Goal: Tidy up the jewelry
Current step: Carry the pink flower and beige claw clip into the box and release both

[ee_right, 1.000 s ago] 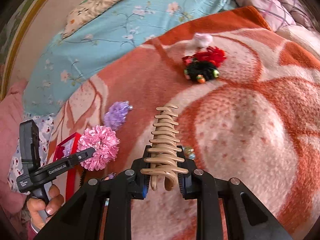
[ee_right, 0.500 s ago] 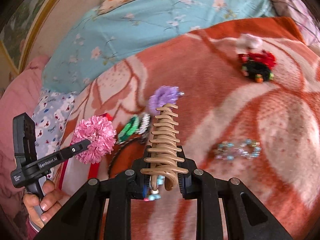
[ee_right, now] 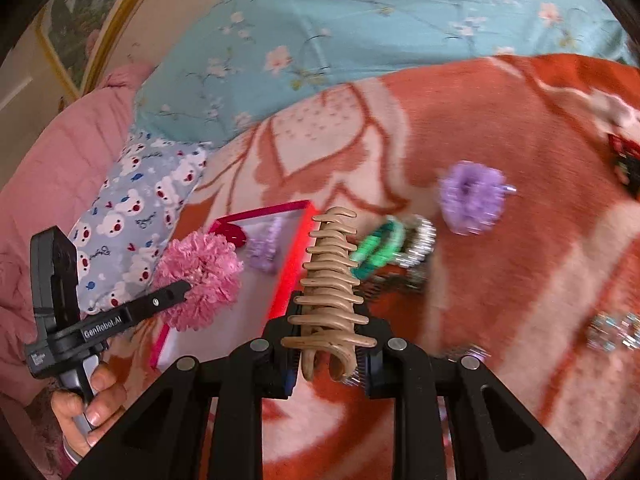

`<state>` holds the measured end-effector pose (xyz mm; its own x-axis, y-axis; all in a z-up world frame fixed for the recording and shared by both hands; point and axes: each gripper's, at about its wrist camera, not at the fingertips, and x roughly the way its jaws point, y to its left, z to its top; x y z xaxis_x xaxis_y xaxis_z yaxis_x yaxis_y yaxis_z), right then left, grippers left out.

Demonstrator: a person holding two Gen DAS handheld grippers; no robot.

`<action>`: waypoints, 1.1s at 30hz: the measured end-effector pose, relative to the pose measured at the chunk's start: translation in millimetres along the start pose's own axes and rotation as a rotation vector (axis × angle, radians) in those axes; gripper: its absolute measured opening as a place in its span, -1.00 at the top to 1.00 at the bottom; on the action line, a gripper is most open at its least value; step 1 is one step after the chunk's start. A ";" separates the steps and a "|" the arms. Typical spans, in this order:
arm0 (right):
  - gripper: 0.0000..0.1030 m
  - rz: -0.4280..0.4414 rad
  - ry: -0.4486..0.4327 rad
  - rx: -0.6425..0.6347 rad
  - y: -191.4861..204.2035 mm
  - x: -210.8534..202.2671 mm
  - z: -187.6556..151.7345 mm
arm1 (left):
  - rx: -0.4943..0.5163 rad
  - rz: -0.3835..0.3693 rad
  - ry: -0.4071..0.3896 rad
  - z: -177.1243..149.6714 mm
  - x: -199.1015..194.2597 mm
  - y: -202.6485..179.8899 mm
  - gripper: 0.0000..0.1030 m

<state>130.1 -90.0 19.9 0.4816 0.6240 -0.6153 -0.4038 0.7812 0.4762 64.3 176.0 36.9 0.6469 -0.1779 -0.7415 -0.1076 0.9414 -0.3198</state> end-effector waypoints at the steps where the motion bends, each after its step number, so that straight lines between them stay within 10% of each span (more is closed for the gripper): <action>1: 0.56 0.006 0.002 -0.006 5.6 5.4 2.1 | -0.008 0.008 -0.003 1.0 -1.2 5.8 0.83; 33: 0.56 -0.008 0.028 -0.139 66.0 142.7 26.9 | -0.156 0.069 0.045 35.8 70.0 91.1 0.83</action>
<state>193.0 51.1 -19.6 0.4641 0.6152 -0.6373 -0.5044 0.7750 0.3808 126.7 259.6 -23.1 0.5997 -0.1300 -0.7896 -0.2687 0.8967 -0.3517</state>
